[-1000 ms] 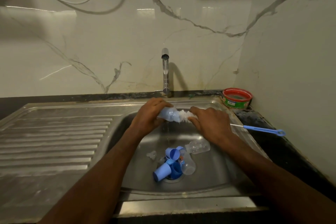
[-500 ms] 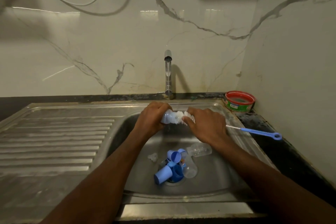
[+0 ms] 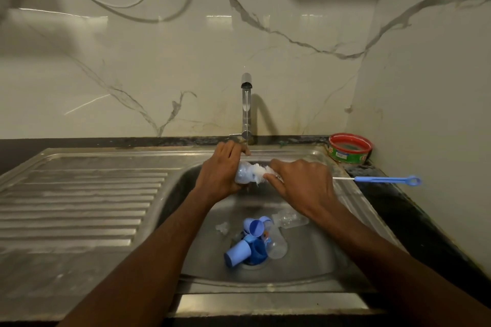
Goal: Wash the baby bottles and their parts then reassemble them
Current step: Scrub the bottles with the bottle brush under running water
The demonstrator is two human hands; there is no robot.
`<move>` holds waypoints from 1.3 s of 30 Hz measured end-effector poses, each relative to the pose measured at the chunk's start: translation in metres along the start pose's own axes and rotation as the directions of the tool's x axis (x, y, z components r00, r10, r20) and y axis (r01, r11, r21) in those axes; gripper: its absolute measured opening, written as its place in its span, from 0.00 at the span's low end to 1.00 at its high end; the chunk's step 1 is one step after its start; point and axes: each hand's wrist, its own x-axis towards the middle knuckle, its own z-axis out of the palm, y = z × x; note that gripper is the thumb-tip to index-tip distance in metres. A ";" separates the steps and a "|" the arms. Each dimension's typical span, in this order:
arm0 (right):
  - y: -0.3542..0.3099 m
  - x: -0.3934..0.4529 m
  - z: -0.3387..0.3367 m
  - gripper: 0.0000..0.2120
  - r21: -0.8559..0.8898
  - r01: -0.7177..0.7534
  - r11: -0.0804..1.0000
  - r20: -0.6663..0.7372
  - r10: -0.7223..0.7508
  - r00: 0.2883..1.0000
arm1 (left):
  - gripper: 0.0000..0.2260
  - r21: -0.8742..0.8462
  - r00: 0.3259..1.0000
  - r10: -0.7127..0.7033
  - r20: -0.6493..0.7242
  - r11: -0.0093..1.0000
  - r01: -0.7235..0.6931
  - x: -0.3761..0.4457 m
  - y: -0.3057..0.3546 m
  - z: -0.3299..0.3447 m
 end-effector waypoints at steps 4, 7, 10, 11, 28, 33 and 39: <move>0.004 0.005 -0.003 0.18 -0.028 -0.058 0.998 0.023 0.058 0.998 | 0.39 -0.328 0.986 -0.007 0.167 0.943 0.062 -0.010 0.008 0.010; 0.019 0.009 0.005 0.19 -0.052 -0.179 0.983 0.001 0.179 0.984 | 0.35 -0.363 0.964 -0.012 0.266 0.925 0.112 -0.013 0.016 0.015; 0.024 0.007 0.017 0.20 0.026 -0.245 0.969 0.038 0.244 0.969 | 0.31 -0.258 0.978 0.029 0.204 0.966 0.026 -0.005 0.010 0.011; 0.023 0.006 0.018 0.21 0.050 -0.243 0.969 0.057 0.240 0.969 | 0.29 -0.225 0.985 0.064 0.162 0.974 -0.026 -0.001 0.008 0.007; 0.028 0.003 0.021 0.21 0.065 -0.135 0.989 0.064 0.131 0.989 | 0.28 -0.206 0.989 0.071 0.128 0.978 -0.043 0.000 0.002 0.003; 0.012 -0.002 0.011 0.22 0.036 0.078 0.996 0.068 -0.080 0.994 | 0.40 -0.051 0.994 0.032 0.109 0.998 -0.026 -0.007 -0.004 0.014; 0.022 0.005 0.018 0.20 -0.032 -0.151 0.988 0.020 0.152 0.988 | 0.37 -0.382 0.943 -0.016 0.332 0.912 0.150 -0.013 0.011 0.014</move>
